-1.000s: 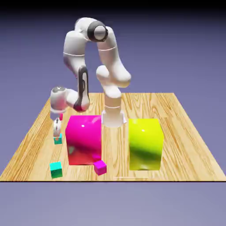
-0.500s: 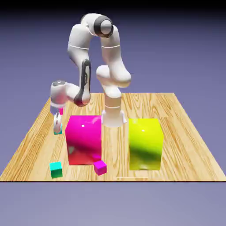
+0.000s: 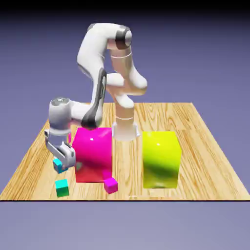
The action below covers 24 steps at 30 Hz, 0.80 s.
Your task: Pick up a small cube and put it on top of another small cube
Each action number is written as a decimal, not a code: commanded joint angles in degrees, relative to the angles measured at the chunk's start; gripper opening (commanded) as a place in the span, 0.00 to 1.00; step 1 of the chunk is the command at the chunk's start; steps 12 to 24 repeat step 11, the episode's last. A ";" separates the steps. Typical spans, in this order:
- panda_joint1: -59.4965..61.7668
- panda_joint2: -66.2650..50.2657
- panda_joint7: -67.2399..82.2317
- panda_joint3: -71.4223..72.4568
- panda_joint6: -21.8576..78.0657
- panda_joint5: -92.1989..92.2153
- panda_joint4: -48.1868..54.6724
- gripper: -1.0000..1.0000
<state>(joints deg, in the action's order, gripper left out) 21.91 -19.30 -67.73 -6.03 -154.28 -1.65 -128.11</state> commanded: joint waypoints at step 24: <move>-0.23 2.07 -0.13 -0.21 1.64 -0.21 -0.45 1.00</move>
